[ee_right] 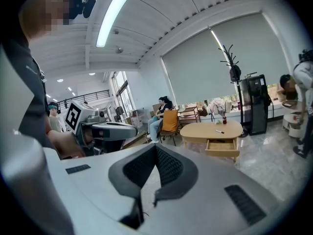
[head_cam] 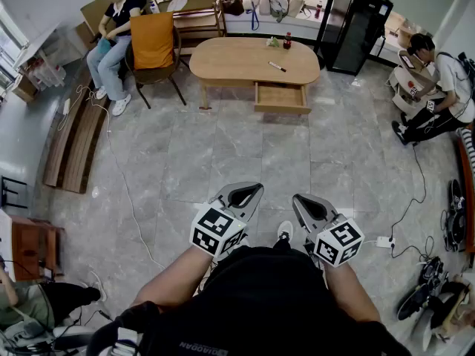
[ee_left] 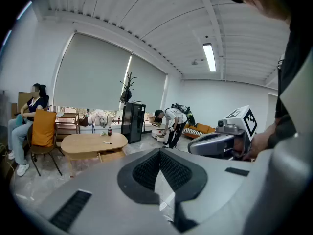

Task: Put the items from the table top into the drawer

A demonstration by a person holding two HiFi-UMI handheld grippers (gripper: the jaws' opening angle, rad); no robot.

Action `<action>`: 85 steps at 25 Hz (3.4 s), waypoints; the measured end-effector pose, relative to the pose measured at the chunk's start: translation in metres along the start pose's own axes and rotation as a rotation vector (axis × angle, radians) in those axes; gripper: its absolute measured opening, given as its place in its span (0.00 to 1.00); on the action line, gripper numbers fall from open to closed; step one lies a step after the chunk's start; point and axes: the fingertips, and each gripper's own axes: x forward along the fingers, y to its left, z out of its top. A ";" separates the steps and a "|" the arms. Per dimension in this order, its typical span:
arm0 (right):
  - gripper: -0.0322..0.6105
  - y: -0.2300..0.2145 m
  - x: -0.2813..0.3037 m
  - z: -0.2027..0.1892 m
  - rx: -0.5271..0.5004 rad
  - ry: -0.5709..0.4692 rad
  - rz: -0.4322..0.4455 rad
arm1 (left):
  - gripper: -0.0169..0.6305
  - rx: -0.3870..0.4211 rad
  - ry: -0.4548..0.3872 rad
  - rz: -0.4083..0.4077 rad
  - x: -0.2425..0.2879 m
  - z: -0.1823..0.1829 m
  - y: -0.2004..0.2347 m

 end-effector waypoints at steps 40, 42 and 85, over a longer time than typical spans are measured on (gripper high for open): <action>0.06 -0.022 0.052 -0.004 0.076 0.016 -0.039 | 0.03 -0.063 0.025 -0.001 0.006 -0.018 0.048; 0.06 -0.036 0.063 0.006 0.080 0.008 -0.025 | 0.03 -0.054 0.040 0.010 0.014 -0.014 0.057; 0.06 -0.341 0.166 0.116 0.111 -0.005 -0.094 | 0.03 -0.043 0.101 -0.022 0.311 0.118 0.204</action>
